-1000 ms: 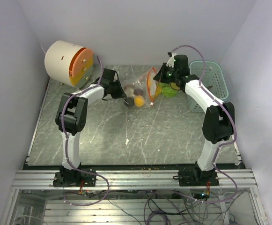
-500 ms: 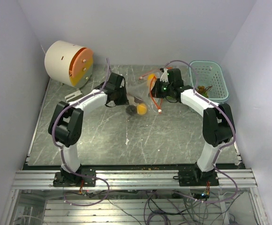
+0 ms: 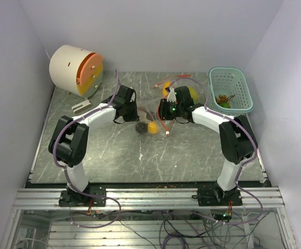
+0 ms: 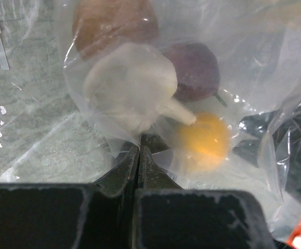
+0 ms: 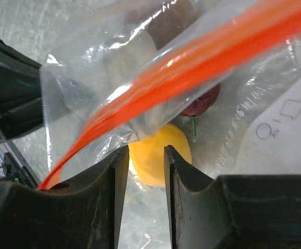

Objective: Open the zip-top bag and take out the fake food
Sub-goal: Pick up the fake fruit from the zipper food storage bag.

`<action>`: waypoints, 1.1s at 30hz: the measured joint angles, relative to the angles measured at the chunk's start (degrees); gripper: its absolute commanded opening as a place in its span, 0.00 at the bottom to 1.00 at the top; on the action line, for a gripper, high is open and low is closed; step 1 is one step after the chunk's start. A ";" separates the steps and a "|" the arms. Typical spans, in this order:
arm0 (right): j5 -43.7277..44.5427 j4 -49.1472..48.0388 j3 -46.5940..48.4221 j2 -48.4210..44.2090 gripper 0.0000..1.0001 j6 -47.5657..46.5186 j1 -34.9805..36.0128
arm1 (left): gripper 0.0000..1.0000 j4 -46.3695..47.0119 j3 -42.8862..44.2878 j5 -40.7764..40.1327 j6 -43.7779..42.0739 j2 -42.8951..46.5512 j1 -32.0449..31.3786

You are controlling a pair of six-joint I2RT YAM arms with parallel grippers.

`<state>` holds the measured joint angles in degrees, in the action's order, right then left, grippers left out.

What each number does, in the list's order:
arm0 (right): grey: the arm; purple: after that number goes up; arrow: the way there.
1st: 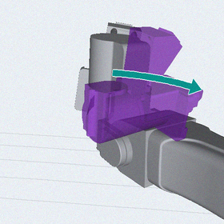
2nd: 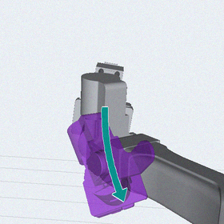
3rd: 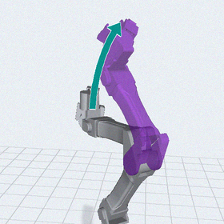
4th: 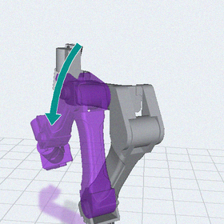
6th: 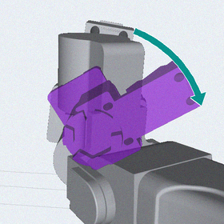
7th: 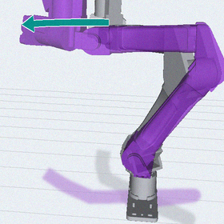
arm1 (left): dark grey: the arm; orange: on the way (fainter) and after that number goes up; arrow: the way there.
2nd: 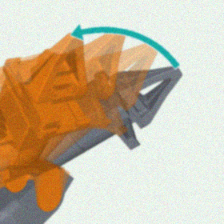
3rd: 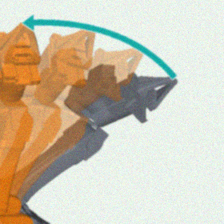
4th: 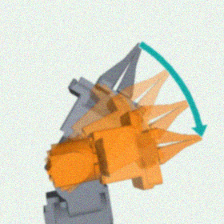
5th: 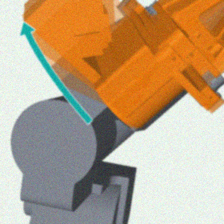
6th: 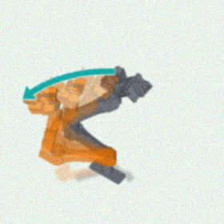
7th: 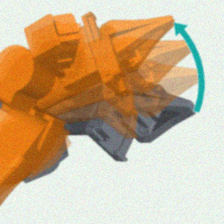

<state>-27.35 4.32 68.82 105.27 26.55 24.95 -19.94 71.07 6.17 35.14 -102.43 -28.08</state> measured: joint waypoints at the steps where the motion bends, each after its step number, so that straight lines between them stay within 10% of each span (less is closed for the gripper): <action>1: 0.02 -0.22 -0.68 0.00 0.34 0.00 0.48 | 0.07 0.00 -0.04 0.00 0.02 0.00 0.00; 21: -0.74 -1.57 -7.04 1.25 0.83 -1.92 4.17 | 0.07 0.37 -1.62 0.04 0.28 0.02 0.00; 27: -4.15 -1.64 -8.35 1.31 0.79 -4.24 6.67 | 0.07 1.68 -3.58 0.48 1.51 0.02 0.00; 33: -3.21 -0.09 -8.20 1.62 0.52 -6.03 7.82 | 0.07 2.16 -4.02 0.48 2.38 0.13 0.00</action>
<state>-30.57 4.23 60.62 106.89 20.51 32.77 -17.78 67.05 6.66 37.52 -102.30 -28.08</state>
